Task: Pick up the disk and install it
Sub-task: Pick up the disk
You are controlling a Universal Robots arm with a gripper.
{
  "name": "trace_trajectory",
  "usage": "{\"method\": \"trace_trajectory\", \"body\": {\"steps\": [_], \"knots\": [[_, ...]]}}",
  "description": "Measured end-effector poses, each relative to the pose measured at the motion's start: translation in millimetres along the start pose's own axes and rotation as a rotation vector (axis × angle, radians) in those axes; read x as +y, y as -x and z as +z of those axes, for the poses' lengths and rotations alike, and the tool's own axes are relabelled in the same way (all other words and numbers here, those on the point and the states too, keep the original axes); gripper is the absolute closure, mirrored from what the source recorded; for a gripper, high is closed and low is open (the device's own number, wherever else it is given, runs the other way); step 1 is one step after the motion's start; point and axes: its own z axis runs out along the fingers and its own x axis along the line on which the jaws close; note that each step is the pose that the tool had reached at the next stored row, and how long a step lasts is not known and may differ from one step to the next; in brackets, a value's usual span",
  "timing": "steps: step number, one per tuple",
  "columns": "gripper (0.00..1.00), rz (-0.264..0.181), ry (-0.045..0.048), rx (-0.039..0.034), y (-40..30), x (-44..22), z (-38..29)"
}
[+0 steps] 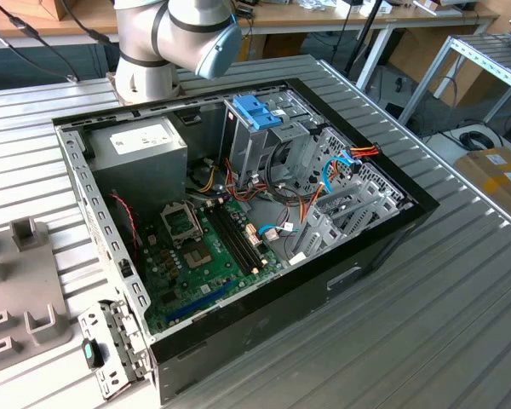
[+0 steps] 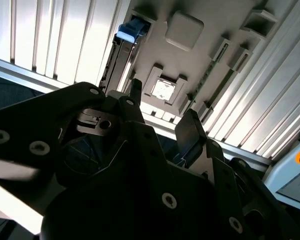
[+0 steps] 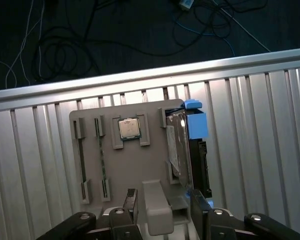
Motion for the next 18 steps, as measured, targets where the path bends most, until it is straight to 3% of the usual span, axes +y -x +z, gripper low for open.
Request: {"method": "trace_trajectory", "body": {"steps": [18], "knots": [[0.46, 0.0, 0.0002, -0.0012, -0.4, 2.4, 0.4]]}}
